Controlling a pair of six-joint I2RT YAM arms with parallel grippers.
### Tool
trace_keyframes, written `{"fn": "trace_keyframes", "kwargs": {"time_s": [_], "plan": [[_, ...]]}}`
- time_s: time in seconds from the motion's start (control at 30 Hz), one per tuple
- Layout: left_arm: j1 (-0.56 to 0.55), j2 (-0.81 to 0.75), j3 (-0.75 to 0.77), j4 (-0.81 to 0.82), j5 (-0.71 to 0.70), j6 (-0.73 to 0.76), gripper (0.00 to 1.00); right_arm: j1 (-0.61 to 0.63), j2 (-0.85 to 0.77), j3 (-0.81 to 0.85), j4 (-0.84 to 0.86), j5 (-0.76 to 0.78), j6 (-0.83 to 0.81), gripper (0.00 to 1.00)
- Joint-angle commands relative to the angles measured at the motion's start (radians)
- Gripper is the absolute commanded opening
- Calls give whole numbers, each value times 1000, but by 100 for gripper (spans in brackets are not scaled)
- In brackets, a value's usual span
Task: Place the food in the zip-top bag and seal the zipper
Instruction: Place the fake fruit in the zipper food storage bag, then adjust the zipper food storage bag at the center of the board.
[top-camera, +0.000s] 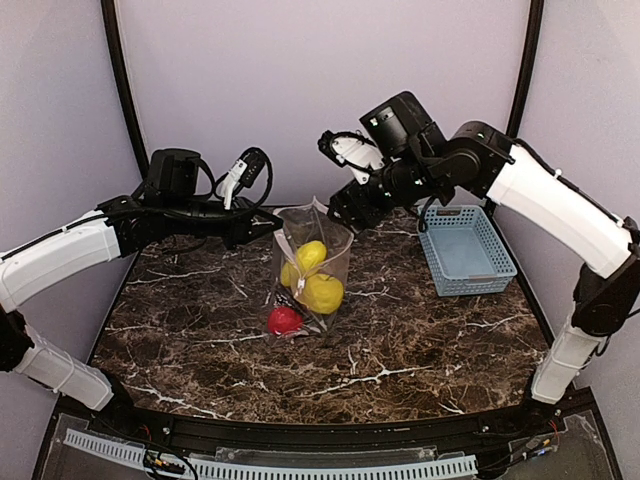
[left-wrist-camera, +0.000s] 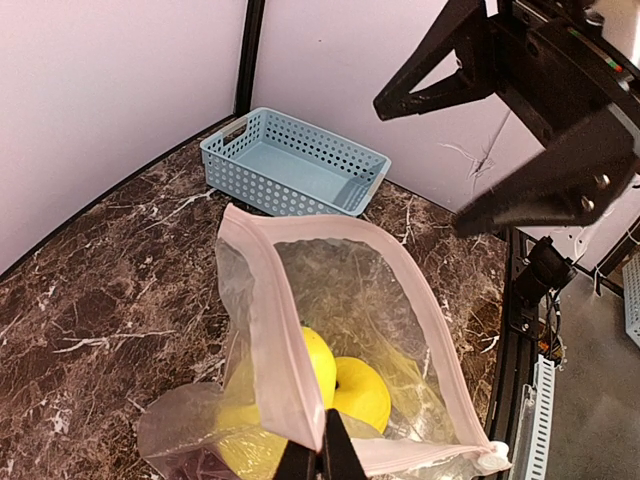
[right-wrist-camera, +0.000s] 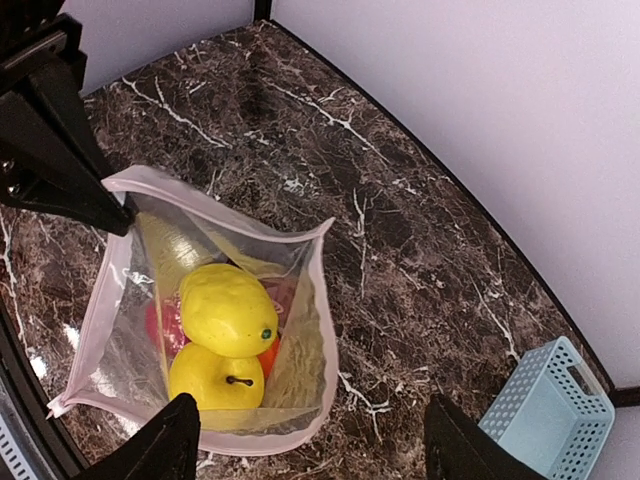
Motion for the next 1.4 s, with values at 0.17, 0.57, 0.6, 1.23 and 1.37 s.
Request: {"fn": "trace_keyframes", "kwargs": {"time_s": [0.17, 0.57, 0.6, 1.23, 1.37], "plan": [[-5, -12, -5, -7, 0, 12, 1, -69, 9, -64, 98, -92, 122, 66], [-5, -13, -3, -8, -1, 12, 1, -100, 53, -85, 99, -96, 140, 56], [-5, -13, -3, -8, -1, 12, 1, -103, 54, -88, 98, -97, 143, 55], [-5, -4, -2, -9, 5, 12, 1, -111, 49, -80, 95, -176, 145, 0], [-4, 10, 33, -31, -6, 12, 1, -111, 6, -32, 92, -239, 144, 0]]}}
